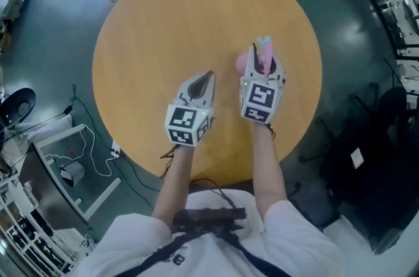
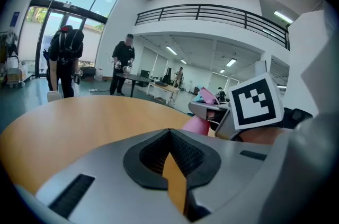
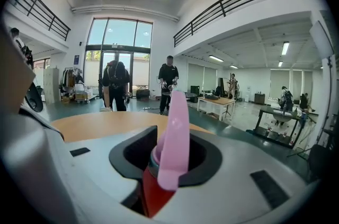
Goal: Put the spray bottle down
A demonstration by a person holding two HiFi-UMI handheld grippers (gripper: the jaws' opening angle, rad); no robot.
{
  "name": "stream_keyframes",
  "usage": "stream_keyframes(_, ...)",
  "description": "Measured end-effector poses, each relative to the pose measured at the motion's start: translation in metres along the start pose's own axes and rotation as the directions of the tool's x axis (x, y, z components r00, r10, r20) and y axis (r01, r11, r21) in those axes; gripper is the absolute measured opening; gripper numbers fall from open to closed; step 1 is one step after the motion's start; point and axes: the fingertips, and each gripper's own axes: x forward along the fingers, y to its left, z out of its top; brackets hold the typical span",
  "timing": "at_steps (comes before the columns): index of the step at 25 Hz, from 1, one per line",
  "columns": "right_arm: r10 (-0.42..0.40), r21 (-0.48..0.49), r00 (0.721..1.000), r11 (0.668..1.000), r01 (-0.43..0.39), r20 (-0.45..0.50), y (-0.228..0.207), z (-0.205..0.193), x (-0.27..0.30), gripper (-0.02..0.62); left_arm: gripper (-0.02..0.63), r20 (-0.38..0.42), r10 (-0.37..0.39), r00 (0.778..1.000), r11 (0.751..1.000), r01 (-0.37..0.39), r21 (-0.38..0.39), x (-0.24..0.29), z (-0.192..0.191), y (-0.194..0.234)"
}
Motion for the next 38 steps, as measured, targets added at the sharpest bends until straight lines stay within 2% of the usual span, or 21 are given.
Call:
stream_keyframes(15, 0.002, -0.164, 0.999, 0.986, 0.003, 0.032, -0.001, 0.010, 0.072, 0.129, 0.011, -0.030, 0.046, 0.999, 0.999, -0.046, -0.023, 0.013, -0.011, 0.020)
stream_keyframes(24, 0.020, -0.208, 0.999, 0.978, -0.011, 0.041, 0.017, -0.002, 0.075, 0.137, 0.011, -0.033, 0.059, 0.998, 0.997, -0.060, -0.038, 0.009, -0.022, 0.031)
stream_keyframes(32, 0.061, -0.183, 0.998, 0.982, -0.054, 0.034, 0.029, -0.004, 0.070, 0.268, 0.011, -0.015, 0.045, 0.999, 0.998, -0.045, -0.046, -0.003, -0.021, 0.030)
stream_keyframes(38, 0.022, -0.131, 0.999, 0.991, -0.017, 0.031, 0.014, -0.005, 0.058, 0.291, 0.011, 0.005, 0.043, 0.999, 0.998, -0.043, -0.047, -0.014, -0.020, 0.027)
